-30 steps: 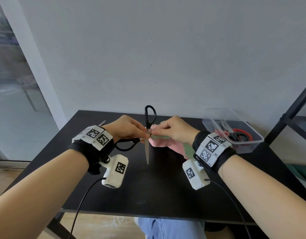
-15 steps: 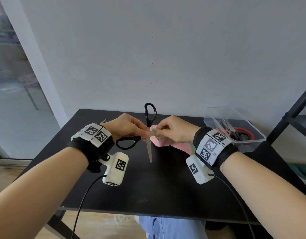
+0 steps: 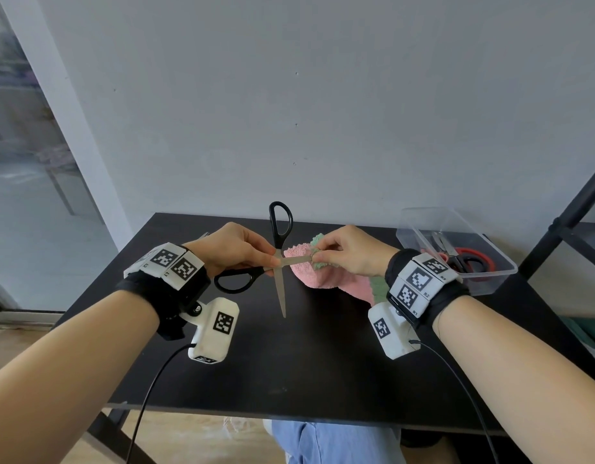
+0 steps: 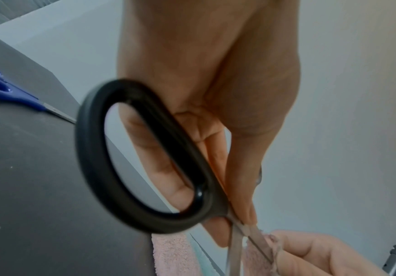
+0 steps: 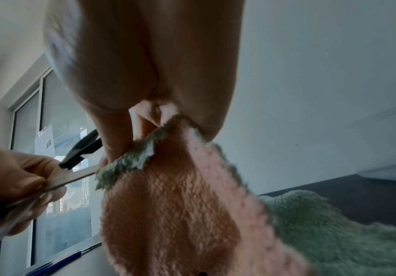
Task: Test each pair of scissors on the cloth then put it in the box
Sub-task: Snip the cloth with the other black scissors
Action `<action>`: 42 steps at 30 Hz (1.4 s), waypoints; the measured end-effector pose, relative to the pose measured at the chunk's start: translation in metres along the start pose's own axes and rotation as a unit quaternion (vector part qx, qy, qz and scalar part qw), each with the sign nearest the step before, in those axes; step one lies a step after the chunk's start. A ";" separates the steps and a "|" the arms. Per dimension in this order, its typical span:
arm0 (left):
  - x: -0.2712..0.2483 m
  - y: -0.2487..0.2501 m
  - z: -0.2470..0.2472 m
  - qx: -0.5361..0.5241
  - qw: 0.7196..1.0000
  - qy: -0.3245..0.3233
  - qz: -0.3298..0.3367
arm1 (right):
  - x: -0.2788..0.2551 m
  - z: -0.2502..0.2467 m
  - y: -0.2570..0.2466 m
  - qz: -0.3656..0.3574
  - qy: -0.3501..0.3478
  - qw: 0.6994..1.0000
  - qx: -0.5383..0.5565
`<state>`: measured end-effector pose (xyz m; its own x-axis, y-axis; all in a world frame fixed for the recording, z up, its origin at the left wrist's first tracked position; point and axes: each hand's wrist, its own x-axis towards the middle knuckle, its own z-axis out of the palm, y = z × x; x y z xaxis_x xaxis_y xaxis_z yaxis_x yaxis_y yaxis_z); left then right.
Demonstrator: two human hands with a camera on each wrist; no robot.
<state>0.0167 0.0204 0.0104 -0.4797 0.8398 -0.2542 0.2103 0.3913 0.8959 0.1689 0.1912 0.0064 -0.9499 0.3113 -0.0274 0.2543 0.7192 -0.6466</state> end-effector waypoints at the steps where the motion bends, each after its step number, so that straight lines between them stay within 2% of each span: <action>1: -0.001 -0.001 0.000 -0.003 1.000 0.000 0.000 | 0.000 0.000 0.002 0.003 0.002 1.000 0.005; 22: -0.008 -0.004 -0.010 -0.008 1.000 0.016 0.001 | -0.002 -0.005 0.009 0.025 0.039 0.998 0.044; 31: -0.008 -0.001 -0.020 -0.114 0.991 0.063 0.019 | -0.004 0.010 0.019 0.043 0.053 0.991 0.116; 37: -0.014 0.007 -0.014 -0.186 0.979 0.065 0.044 | -0.004 0.020 0.016 0.058 0.055 0.992 0.095; 42: -0.018 0.014 -0.011 -0.194 0.976 0.078 0.053 | -0.009 0.023 0.005 0.061 0.061 0.992 0.098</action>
<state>0.0189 0.0070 0.0314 -0.6038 0.7878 -0.1213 -0.0590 0.1076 0.9924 0.1742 0.1780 -0.0143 -0.8825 0.4693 -0.0302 0.3146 0.5415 -0.7796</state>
